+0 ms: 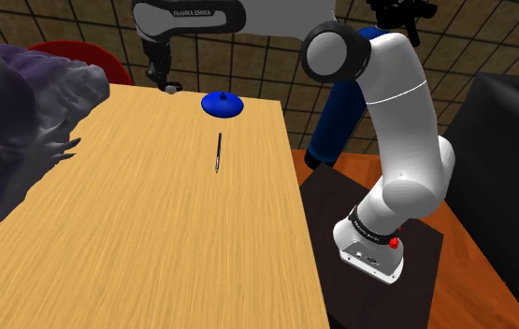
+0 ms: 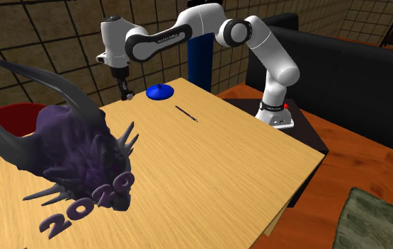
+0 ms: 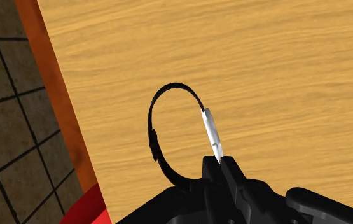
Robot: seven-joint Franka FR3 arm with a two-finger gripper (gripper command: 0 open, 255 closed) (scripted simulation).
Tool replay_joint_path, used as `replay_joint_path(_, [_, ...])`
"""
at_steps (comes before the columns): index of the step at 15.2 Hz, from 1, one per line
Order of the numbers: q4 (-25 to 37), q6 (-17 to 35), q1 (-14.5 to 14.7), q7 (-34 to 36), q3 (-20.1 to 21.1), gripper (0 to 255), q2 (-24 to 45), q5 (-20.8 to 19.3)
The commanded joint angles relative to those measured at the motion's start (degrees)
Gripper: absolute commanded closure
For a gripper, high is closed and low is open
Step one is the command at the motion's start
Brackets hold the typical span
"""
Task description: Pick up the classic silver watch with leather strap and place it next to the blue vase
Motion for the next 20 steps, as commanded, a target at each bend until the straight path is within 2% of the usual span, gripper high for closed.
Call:
replay_joint_path(1, [-1.31, 1.33, -0.14, 0.28, -0.03, 255, 0.03, -0.11])
replay_joint_path(8, [-4.92, 5.64, -0.56, 1.03, -0.32, 255, 0.89, -0.61])
replay_joint_path(15, [-4.91, 5.63, -0.56, 1.03, -0.32, 255, 0.89, -0.61])
replay_joint_path(16, [-4.91, 5.63, -0.56, 1.03, -0.32, 0, 0.89, -0.61])
replay_joint_path(20, [-4.91, 5.63, -0.56, 1.03, -0.32, 0, 0.89, -0.61])
